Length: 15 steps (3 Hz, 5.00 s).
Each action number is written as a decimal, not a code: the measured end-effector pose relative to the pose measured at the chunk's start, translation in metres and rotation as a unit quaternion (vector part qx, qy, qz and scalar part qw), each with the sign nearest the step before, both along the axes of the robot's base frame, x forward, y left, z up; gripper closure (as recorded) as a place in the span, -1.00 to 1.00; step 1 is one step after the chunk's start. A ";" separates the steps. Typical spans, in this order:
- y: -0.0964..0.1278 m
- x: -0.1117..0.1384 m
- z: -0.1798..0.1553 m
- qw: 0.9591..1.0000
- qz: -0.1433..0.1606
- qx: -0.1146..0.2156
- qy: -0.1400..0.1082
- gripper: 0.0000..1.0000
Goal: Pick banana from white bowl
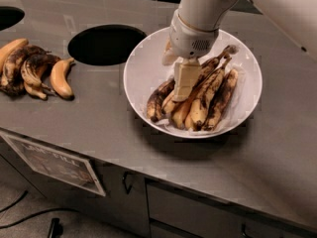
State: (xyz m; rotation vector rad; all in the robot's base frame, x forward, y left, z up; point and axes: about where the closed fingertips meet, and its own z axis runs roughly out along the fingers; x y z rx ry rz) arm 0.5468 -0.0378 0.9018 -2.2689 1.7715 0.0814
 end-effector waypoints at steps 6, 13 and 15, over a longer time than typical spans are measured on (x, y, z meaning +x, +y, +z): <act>-0.002 0.000 -0.009 0.997 0.040 -0.017 0.057 -0.28; -0.006 -0.008 -0.028 0.996 0.041 -0.005 0.076 -0.16; -0.006 -0.007 -0.028 0.996 0.041 -0.005 0.076 0.69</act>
Offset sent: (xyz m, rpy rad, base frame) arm -0.0067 -0.0139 -0.0100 -0.0117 0.0735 0.0045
